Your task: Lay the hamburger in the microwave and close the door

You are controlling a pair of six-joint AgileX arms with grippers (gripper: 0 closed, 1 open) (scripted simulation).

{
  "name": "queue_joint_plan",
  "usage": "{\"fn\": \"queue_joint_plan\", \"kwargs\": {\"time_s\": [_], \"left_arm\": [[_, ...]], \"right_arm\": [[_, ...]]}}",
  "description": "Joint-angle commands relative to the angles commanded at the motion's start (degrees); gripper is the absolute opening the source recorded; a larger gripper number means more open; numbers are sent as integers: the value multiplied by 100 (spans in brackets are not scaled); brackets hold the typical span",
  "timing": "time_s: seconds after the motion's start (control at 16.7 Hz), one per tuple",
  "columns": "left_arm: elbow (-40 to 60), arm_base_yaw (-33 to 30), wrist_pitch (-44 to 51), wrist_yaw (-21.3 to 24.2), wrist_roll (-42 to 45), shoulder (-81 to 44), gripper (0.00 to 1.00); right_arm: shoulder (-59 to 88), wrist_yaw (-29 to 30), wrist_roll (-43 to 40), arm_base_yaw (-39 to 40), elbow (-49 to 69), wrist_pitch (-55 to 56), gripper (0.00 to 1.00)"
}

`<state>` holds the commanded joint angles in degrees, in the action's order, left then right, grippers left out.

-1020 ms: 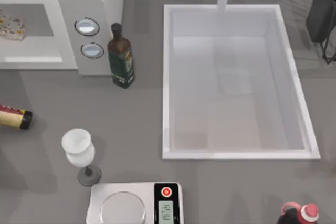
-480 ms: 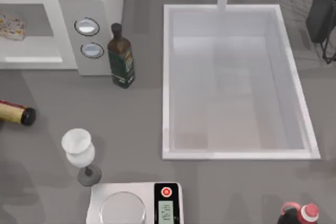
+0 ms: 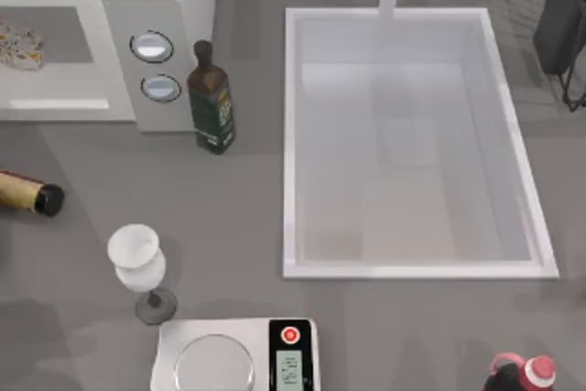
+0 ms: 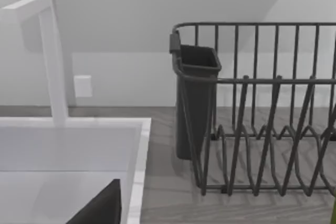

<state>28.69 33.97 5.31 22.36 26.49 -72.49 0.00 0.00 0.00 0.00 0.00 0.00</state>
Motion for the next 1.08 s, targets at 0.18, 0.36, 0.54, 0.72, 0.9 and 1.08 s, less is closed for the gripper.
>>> {"fn": "queue_joint_plan", "kwargs": {"time_s": [0.18,0.36,0.54,0.72,0.9,1.08], "left_arm": [[-52,-227,-5,-155,-165,78,0],[-233,-983,-8,-634,-679,367,0],[-483,-2002,0,-1283,-1379,737,0],[-679,-2679,-10,-1828,-1966,1082,0],[-733,-2824,-17,-1965,-2107,1194,0],[-681,-2795,-24,-1958,-2106,1154,0]], "right_arm": [[0,0,0,0,0,0,100],[0,0,0,0,0,0,100],[0,0,0,0,0,0,100],[0,0,0,0,0,0,100],[0,0,0,0,0,0,100],[0,0,0,0,0,0,100]]}}
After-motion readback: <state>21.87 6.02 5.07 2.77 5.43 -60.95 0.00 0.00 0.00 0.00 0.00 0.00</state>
